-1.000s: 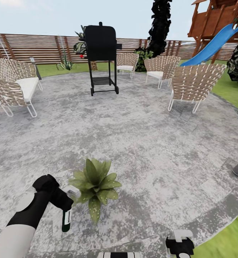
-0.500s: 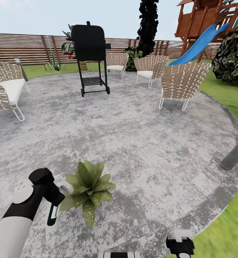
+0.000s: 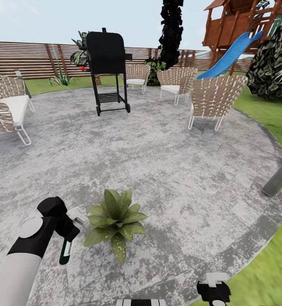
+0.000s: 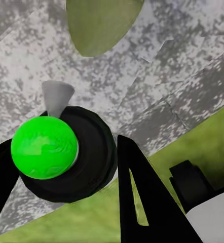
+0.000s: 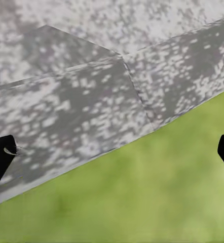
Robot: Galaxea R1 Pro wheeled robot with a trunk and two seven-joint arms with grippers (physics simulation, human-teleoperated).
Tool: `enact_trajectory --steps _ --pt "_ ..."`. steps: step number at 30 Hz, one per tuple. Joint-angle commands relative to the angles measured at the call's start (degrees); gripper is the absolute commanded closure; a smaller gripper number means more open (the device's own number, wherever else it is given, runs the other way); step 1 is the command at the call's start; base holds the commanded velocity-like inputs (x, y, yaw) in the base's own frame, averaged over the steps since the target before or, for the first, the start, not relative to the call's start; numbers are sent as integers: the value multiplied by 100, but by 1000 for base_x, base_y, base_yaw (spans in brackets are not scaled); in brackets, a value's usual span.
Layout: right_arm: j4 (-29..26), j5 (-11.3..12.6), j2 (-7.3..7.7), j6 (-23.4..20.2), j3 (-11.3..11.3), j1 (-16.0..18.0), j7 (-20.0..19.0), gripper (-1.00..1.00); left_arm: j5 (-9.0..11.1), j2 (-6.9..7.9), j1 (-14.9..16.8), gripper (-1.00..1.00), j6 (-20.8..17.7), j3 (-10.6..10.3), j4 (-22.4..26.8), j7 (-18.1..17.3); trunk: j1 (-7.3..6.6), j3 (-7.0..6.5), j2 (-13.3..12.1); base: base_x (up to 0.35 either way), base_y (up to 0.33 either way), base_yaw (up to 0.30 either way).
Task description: Pick up the pesticide atomizer in the garden and spray insectifuge to fully cover both potted plants in the garden.
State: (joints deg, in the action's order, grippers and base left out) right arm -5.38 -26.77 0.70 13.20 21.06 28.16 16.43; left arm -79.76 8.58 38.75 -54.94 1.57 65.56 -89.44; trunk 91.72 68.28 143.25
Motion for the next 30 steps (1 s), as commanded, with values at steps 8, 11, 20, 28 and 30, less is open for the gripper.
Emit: enact_trajectory --steps 8,11,20,28,30 --pt "14 -57 1 23 48 6 18 -100 -35 38 71 100 -61 -69 3 -56 0 -27 2 20 80 -230" --pt "14 -57 1 23 48 6 18 -100 -17 58 80 100 -60 -242 1 -56 0 -35 2 0 2 -206" --pt "12 -57 1 23 48 6 18 -100 -30 37 103 100 -69 -276 1 -56 0 -37 2 -123 104 -24" --pt "19 -57 1 20 48 6 18 -100 -39 13 91 100 -69 -277 1 -56 0 -59 2 -242 218 -133" --pt "18 -57 1 19 48 6 18 -100 -39 12 60 100 -69 -282 1 -56 0 -68 2 -244 220 -222"
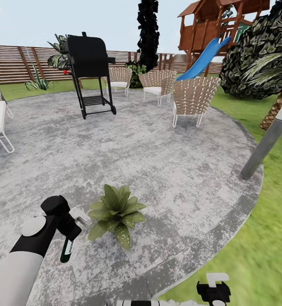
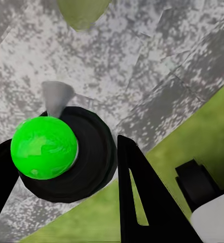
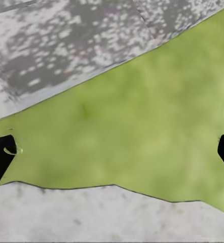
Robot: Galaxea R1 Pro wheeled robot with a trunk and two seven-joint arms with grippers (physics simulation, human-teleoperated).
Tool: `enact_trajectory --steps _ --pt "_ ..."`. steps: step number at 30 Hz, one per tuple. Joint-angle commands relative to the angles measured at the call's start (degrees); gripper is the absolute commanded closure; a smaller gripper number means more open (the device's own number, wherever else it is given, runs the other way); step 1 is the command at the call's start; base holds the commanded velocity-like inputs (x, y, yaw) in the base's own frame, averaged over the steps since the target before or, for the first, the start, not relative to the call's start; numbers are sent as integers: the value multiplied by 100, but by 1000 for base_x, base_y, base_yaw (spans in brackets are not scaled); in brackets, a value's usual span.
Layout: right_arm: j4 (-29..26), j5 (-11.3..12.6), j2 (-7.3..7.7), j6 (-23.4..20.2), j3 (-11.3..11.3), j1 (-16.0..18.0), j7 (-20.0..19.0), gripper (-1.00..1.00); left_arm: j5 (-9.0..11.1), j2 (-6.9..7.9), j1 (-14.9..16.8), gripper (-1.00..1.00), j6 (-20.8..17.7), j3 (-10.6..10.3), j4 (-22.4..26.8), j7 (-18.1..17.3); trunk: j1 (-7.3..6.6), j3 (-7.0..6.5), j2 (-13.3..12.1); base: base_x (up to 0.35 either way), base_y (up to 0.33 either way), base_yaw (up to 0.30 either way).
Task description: Pick up the pesticide atomizer in the garden and spray insectifuge to fully cover both potted plants in the garden.
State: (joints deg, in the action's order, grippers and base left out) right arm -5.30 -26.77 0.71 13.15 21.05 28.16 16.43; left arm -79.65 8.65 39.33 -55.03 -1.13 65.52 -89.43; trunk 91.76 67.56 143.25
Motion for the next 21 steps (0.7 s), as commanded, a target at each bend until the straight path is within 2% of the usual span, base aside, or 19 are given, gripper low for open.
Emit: enact_trajectory --steps 1,7,13,17,21 --pt "11 -57 -1 24 48 6 18 -100 -51 5 -9 100 -60 -15 4 -57 -4 0 2 -243 220 -224" --pt "12 -57 -1 22 48 6 18 -100 -54 14 -46 100 -67 -5 -36 -57 -4 -24 2 -104 245 -208" --pt "11 -70 5 30 48 6 18 -100 -88 17 -48 100 -69 -1 -108 -57 -4 -26 2 118 255 -28" --pt "12 -74 70 30 48 6 18 -100 -87 35 -68 100 -80 5 -116 -57 -4 -26 2 90 50 -1" --pt "6 -60 55 24 48 6 18 -100 -75 21 -200 100 -94 14 -289 -57 -4 -26 2 8 4 -2"
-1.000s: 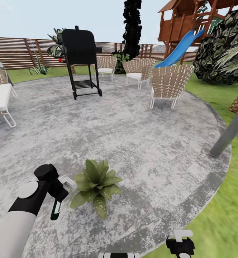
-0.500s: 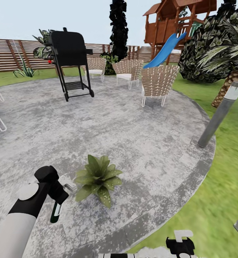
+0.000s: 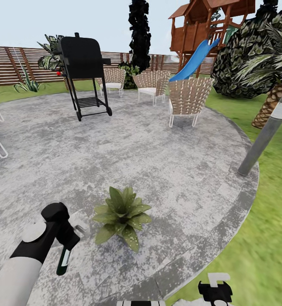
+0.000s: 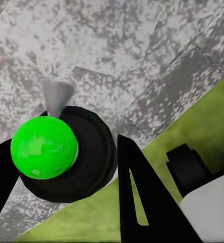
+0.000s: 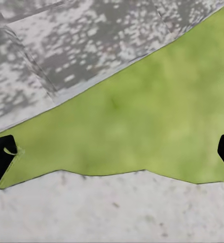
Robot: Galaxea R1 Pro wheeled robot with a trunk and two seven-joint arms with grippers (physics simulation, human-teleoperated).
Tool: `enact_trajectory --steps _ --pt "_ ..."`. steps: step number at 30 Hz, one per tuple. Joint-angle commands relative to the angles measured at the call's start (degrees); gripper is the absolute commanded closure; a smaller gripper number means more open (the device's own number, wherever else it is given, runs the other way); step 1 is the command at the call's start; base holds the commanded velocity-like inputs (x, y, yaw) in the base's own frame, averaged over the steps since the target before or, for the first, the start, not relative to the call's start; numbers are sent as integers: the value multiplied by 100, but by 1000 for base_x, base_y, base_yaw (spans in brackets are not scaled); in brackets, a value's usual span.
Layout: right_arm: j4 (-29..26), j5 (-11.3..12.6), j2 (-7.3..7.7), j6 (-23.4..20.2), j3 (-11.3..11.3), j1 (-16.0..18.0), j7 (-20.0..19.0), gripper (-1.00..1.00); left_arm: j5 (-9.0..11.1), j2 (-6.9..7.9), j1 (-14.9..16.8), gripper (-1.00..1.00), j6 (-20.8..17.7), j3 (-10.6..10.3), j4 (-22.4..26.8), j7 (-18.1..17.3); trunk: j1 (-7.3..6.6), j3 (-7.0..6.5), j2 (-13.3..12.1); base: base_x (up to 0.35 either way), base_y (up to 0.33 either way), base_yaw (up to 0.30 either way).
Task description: Pick up the pesticide atomizer in the garden and spray insectifuge to fully cover both potted plants in the garden.
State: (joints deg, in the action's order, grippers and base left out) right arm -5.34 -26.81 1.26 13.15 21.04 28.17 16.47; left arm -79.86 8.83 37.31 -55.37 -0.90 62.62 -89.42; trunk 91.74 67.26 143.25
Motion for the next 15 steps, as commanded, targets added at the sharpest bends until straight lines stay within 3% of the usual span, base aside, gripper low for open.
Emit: enact_trajectory --steps 1,15 --pt "9 -50 -11 23 49 5 15 -100 -42 5 -5 100 -61 3 -49 -58 -1 2 2 1 1 -87" --pt "16 -44 -20 21 49 5 6 -100 2 10 -17 100 -77 28 -104 -58 -6 -85 -1 0 0 -235"
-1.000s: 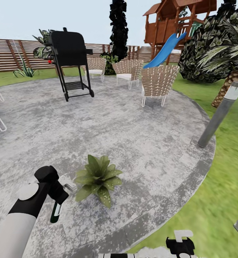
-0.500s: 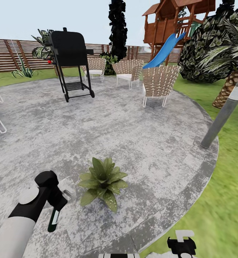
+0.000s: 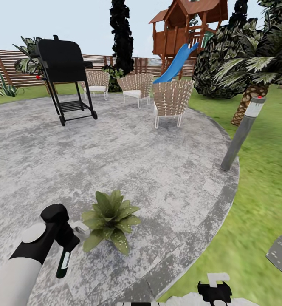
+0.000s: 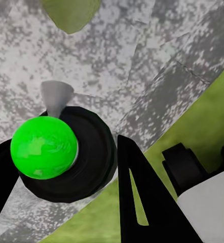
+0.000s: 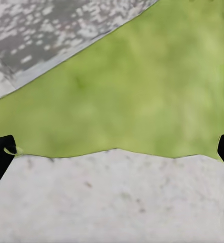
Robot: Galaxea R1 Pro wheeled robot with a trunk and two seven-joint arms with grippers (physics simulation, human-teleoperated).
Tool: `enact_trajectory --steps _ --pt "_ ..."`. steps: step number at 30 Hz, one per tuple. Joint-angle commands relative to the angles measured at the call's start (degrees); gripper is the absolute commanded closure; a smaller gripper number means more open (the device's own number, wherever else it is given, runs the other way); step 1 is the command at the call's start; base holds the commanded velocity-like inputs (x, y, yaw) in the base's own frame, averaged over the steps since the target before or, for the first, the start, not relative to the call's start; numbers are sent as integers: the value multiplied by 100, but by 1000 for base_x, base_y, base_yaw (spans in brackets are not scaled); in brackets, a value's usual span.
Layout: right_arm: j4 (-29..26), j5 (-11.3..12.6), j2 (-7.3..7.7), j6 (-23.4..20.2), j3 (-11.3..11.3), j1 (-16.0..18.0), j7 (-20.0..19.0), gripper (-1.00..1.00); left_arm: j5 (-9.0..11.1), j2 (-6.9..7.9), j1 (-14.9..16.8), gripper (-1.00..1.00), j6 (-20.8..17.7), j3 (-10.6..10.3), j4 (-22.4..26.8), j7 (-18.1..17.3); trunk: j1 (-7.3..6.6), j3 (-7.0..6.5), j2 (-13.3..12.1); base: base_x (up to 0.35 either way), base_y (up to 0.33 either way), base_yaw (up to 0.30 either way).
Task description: Pick up the pesticide atomizer in the garden and spray insectifuge to fully cover both potted plants in the garden.
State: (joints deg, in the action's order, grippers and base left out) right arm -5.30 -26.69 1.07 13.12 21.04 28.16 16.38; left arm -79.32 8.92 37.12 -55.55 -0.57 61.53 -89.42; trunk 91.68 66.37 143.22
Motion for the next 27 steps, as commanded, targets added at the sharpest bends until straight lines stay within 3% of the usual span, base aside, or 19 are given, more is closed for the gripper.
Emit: enact_trajectory --steps 1,12,18,27 --pt "11 -56 -1 24 50 5 15 -100 -51 8 0 100 -60 -2 3 -59 -23 -14 -39 0 0 -55" --pt "11 -51 -24 24 50 5 15 -100 -90 24 -90 100 -61 16 -182 -59 -264 -157 -480 0 0 -5" --pt "11 -55 -28 24 50 5 15 -100 7 22 -133 100 -61 28 -486 -59 -396 -210 -720 0 0 0" --pt "11 -56 -22 24 50 5 15 -100 30 -6 -128 100 -61 66 -415 -29 -594 -289 -1081 0 0 0"
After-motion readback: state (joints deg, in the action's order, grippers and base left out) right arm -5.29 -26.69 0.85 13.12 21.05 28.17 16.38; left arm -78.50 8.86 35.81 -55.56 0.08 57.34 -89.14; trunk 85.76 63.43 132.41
